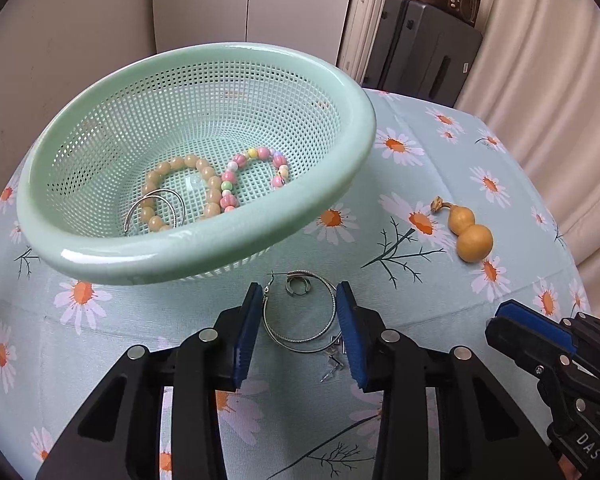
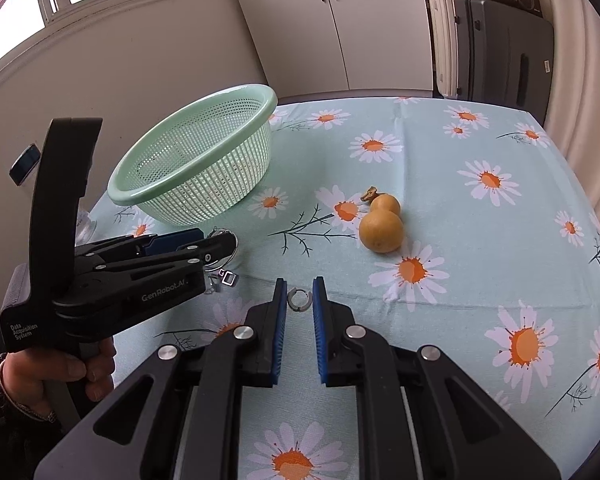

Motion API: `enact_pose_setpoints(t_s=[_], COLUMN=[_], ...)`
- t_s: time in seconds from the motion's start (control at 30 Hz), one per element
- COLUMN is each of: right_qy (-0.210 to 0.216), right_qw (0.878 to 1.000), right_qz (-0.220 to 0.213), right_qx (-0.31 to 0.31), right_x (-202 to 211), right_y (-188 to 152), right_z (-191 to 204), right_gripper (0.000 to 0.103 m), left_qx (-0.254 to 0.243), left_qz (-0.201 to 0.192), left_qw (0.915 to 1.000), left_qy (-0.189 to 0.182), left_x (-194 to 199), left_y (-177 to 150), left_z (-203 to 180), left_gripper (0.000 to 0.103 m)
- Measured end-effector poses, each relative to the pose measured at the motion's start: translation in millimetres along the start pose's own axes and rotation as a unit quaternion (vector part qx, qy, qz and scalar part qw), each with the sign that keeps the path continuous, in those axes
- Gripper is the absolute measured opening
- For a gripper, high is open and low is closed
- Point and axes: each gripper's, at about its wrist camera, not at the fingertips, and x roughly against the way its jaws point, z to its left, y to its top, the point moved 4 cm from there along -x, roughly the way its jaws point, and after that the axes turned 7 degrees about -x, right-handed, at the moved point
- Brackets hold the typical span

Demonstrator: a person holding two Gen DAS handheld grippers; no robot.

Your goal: Organize jewelry

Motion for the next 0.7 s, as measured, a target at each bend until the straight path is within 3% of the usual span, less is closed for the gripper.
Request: enact_pose_setpoints(t_s=[0.4, 0.5, 0.7], right_qy=[0.026, 0.034, 0.039], right_qw=[0.995, 0.991, 0.985], right_qz=[-0.082, -0.101, -0.122], right_qx=[0.059, 0.076, 0.112], right_x=[29.4, 36.1, 37.4], right_y=[12.8, 14.0, 22.8], right_z=[31.9, 42.3, 64.5], right_gripper=[0.015, 0.015, 0.015], left_qx=[-0.035, -0.036, -0.041], left_qz=[-0.07, -0.084, -0.112], left_qw=[0.9969, 0.9956, 0.9927], left_qy=[-0.011, -0.019, -0.022], left_x=[75.6, 90.8, 110.0], left_y=[5.0, 9.8, 21.1], left_z=[6.3, 15.0, 36.0], left_gripper=[0.036, 0.017, 0.017])
